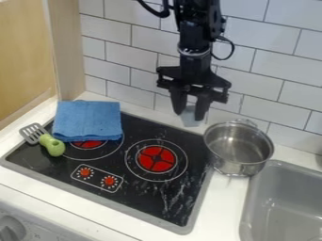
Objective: Take the white object from the blue cloth and put it on the right side burner
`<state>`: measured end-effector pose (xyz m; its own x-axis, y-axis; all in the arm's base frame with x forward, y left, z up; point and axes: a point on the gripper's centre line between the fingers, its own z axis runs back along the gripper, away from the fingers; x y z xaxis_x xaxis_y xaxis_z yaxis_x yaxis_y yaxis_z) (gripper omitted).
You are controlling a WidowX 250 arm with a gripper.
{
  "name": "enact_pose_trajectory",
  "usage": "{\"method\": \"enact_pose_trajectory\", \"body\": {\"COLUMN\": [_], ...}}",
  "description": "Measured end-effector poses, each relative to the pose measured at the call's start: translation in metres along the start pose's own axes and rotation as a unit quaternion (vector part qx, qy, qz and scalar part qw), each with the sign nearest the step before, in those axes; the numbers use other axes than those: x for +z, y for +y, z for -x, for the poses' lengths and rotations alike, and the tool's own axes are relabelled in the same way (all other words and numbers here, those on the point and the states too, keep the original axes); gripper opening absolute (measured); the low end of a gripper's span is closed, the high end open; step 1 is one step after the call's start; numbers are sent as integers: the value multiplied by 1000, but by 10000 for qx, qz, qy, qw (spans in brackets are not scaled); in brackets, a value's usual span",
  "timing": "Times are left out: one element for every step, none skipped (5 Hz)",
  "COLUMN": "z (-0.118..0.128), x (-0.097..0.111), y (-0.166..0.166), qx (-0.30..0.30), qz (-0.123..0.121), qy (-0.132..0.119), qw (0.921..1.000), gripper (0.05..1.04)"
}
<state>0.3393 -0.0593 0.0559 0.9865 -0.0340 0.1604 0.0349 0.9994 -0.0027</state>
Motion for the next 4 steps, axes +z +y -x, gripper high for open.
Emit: {"method": "enact_pose_trajectory", "body": {"z": [6,14,15,21], "x": [-4,-10,-12,-24], "y": [2,7,7,12], "qx": [61,165,197,279], "qz": [-21,-9,74,78], "qy": [90,179,161,324], "qw": [9999,9997,9996,9991], "gripper": [393,393,393,393]}}
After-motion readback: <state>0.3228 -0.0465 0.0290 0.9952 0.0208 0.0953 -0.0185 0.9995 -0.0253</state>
